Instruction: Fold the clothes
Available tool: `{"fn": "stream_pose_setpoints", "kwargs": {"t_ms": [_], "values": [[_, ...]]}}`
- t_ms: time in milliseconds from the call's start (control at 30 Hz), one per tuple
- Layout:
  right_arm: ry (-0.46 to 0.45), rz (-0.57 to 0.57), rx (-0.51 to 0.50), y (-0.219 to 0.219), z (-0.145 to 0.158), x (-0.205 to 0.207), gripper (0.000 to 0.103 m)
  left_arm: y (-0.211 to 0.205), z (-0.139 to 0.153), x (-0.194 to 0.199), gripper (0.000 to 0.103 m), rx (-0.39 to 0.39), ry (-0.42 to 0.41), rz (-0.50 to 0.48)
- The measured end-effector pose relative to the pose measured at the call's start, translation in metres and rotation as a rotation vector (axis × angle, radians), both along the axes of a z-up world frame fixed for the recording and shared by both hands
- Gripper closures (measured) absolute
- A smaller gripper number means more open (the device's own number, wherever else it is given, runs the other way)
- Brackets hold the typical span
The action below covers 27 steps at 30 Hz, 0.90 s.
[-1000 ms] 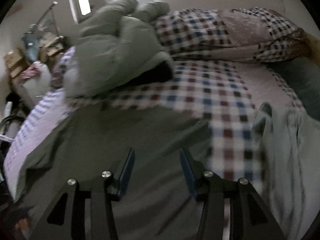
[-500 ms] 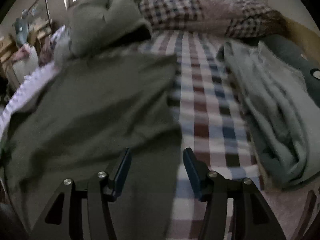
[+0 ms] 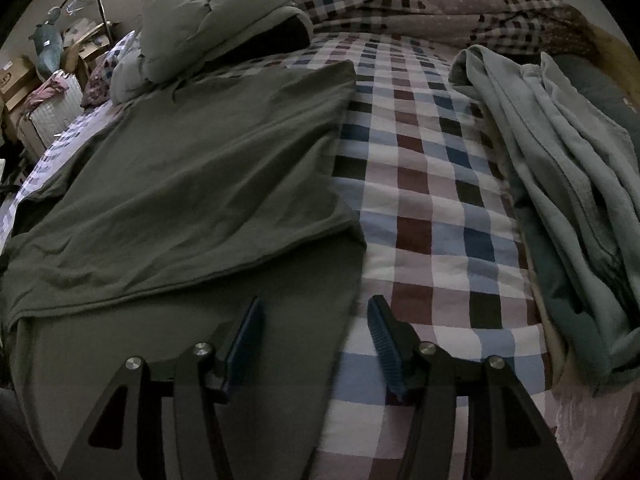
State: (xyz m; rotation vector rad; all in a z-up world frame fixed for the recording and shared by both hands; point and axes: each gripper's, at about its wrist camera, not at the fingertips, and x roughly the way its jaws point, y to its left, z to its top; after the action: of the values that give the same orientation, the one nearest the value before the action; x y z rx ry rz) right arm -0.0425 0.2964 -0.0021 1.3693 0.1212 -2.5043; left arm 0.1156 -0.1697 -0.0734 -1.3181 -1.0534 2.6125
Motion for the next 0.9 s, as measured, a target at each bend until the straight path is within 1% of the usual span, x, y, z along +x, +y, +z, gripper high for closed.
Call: {"fn": "stream_pose_setpoints", "kwargs": {"t_ms": [67, 100, 133, 167, 200, 233, 300, 367, 433, 500, 600, 700, 800, 833, 867, 900], "values": [[0.007, -0.003, 0.015, 0.002, 0.002, -0.001, 0.043, 0.001, 0.003, 0.001, 0.091, -0.038, 0.001, 0.001], [0.010, -0.005, 0.023, 0.003, 0.003, -0.002, 0.043, 0.001, 0.004, 0.002, 0.086, -0.054, 0.002, 0.005], [0.019, -0.010, 0.032, 0.003, 0.004, -0.001, 0.043, 0.000, 0.005, 0.004, 0.077, -0.067, 0.004, 0.011], [0.034, -0.018, 0.039, 0.002, 0.008, 0.001, 0.043, -0.001, 0.007, 0.006, 0.072, -0.070, 0.014, 0.028], [0.052, -0.024, 0.038, 0.002, 0.011, 0.002, 0.043, -0.003, 0.009, 0.008, 0.062, -0.073, 0.025, 0.045], [0.069, -0.027, 0.026, 0.002, 0.016, 0.003, 0.043, -0.005, 0.011, 0.010, 0.058, -0.074, 0.038, 0.059], [0.112, -0.035, -0.011, 0.002, 0.027, 0.007, 0.043, -0.007, 0.016, 0.014, 0.055, -0.078, 0.077, 0.073], [0.154, -0.034, -0.046, 0.000, 0.035, 0.010, 0.043, -0.007, 0.019, 0.017, 0.053, -0.082, 0.098, 0.073], [0.181, -0.028, -0.070, -0.003, 0.040, 0.012, 0.043, -0.005, 0.018, 0.017, 0.047, -0.087, 0.101, 0.062], [0.169, -0.024, -0.088, -0.007, 0.039, 0.010, 0.043, -0.001, 0.015, 0.013, 0.047, -0.099, 0.076, 0.038], [0.128, -0.014, -0.136, -0.011, 0.034, 0.006, 0.043, 0.004, 0.007, 0.008, 0.047, -0.145, 0.018, 0.018], [0.120, 0.003, -0.125, -0.020, 0.029, 0.007, 0.043, 0.010, 0.010, 0.008, 0.047, -0.179, 0.022, 0.022], [0.126, 0.009, -0.121, -0.026, 0.029, 0.010, 0.043, 0.010, 0.015, 0.013, 0.047, -0.166, 0.052, 0.039], [0.129, 0.010, -0.124, -0.028, 0.029, 0.011, 0.043, 0.009, 0.017, 0.015, 0.047, -0.148, 0.074, 0.038], [0.134, 0.014, -0.128, -0.030, 0.030, 0.012, 0.042, 0.009, 0.019, 0.016, 0.045, -0.136, 0.091, 0.035], [0.138, 0.021, -0.131, -0.032, 0.031, 0.013, 0.042, 0.009, 0.018, 0.016, 0.042, -0.138, 0.089, 0.034]]}}
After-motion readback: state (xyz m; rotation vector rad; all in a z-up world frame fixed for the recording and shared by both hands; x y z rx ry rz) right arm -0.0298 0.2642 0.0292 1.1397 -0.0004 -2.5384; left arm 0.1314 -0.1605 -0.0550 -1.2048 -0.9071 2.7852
